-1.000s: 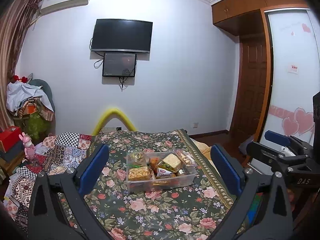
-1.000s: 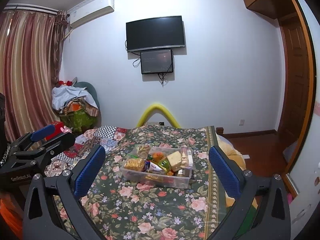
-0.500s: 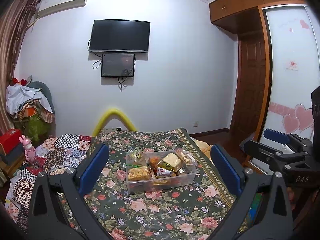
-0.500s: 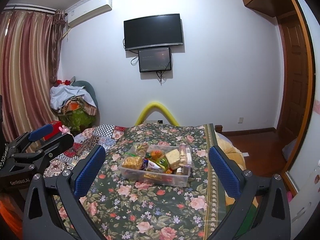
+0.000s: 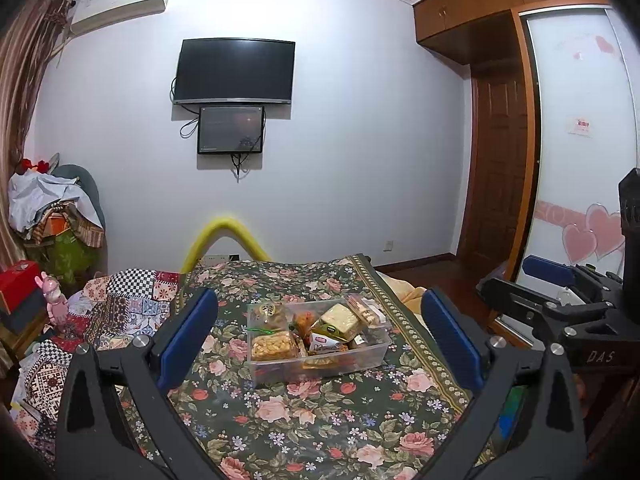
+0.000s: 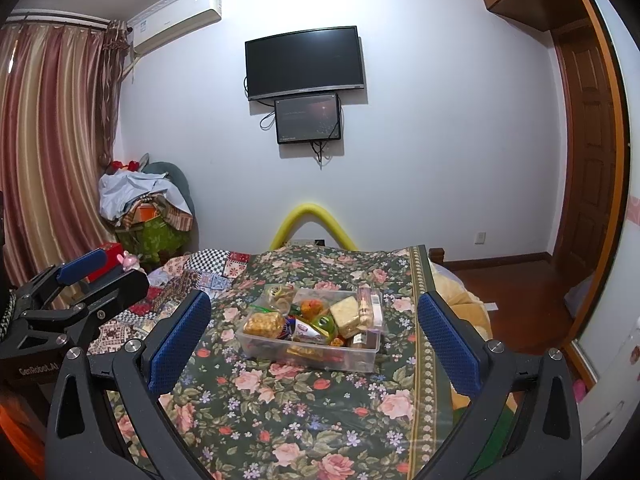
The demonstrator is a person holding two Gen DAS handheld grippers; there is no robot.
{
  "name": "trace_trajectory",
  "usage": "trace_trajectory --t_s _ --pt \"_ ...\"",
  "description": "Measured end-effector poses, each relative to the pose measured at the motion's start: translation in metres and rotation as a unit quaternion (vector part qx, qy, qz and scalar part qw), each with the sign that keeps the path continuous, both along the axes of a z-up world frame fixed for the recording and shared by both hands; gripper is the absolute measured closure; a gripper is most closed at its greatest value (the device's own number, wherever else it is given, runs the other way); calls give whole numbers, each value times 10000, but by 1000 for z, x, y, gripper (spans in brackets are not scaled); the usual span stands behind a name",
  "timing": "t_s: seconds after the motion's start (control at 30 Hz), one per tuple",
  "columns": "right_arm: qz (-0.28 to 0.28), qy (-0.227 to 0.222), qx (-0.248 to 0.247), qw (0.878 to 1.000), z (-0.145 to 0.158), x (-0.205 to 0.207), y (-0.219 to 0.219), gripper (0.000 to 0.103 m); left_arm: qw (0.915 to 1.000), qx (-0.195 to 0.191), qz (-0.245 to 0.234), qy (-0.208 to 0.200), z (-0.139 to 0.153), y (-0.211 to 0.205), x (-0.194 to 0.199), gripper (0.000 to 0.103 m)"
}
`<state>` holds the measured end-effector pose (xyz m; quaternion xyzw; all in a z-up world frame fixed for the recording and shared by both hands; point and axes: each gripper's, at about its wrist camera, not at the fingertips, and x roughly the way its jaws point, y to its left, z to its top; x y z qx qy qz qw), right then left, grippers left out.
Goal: Organize snacks
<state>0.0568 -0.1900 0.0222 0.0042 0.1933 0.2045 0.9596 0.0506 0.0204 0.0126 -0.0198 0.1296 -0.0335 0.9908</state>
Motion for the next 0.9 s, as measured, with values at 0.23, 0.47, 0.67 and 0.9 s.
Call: trace_trajectory --t_s 0.23,0.47,0.67,0.9 --pt "-27 -15 -10 10000 1 -1 -1 0 10000 -11 -49 12 -1 -2 0 0" --pt "-43 -15 -2 10000 1 0 -2 0 9999 -15 -145 15 1 -4 -1 0" --pt "-64 -27 2 10000 1 0 -3 0 9999 27 -96 -15 2 -5 -2 0" --pt "-94 -5 15 10000 1 0 -3 0 9998 41 -171 50 0 -7 0 0"
